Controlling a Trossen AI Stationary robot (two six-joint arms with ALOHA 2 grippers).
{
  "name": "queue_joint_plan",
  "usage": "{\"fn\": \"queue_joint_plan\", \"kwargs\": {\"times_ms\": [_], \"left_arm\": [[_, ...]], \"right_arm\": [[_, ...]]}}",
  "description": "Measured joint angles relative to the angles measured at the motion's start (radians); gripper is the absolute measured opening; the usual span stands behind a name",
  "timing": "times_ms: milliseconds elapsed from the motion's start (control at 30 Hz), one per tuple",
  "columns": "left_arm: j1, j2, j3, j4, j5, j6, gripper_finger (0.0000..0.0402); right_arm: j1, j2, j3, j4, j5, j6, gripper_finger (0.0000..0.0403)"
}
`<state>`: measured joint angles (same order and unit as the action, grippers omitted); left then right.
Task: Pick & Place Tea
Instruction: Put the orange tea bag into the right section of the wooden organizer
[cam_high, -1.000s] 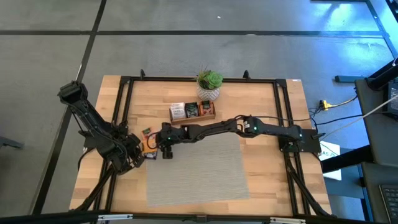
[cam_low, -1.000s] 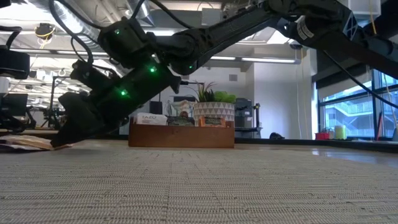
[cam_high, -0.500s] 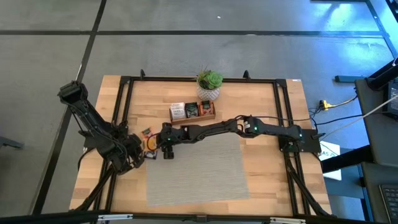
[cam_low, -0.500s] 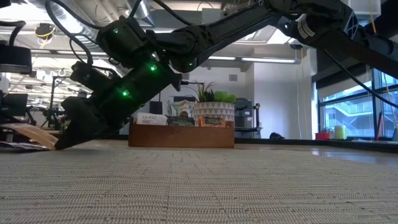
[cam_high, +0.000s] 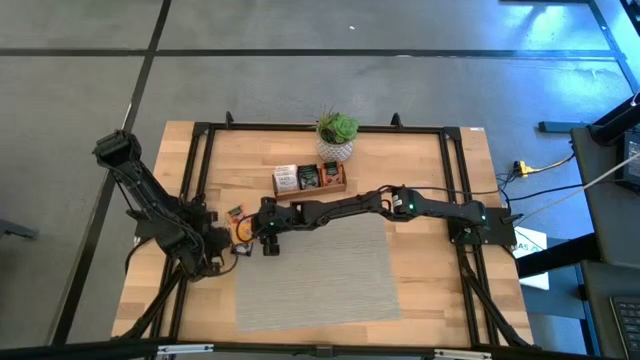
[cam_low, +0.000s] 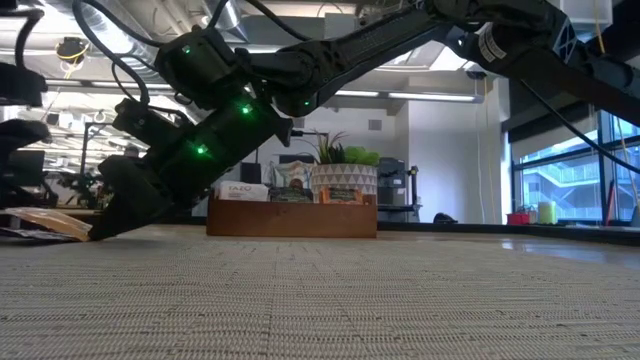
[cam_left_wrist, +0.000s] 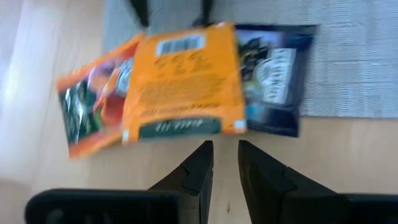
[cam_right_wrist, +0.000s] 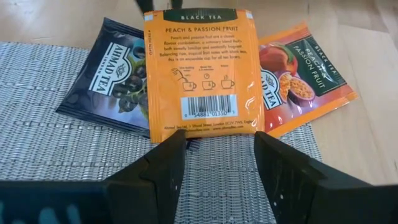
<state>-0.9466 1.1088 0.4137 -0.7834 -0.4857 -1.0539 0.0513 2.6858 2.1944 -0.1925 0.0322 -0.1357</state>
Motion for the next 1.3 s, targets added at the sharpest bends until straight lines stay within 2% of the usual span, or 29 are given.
{"fn": "queue_joint_plan", "kwargs": {"times_ms": [200, 767, 967, 1167, 1300], "left_arm": [[0.000, 0.000, 0.000, 0.061, -0.047, 0.218, 0.0072], [0.006, 0.000, 0.000, 0.094, -0.191, 0.380, 0.0072], [0.053, 0.000, 0.014, 0.092, -0.204, 0.595, 0.0072], [0.130, 0.000, 0.034, 0.088, -0.201, 0.590, 0.0072], [0.175, 0.000, 0.039, 0.084, -0.204, 0.654, 0.0072]], "right_arm": [[0.000, 0.000, 0.000, 0.000, 0.000, 0.000, 0.0193], [0.000, 0.001, -0.001, 0.001, 0.000, 0.000, 0.0193], [0.000, 0.002, -0.001, 0.001, 0.000, 0.000, 0.0193], [0.000, 0.002, -0.001, 0.001, 0.000, 0.000, 0.0193], [-0.001, 0.002, -0.001, 0.001, 0.000, 0.000, 0.0193]]}}
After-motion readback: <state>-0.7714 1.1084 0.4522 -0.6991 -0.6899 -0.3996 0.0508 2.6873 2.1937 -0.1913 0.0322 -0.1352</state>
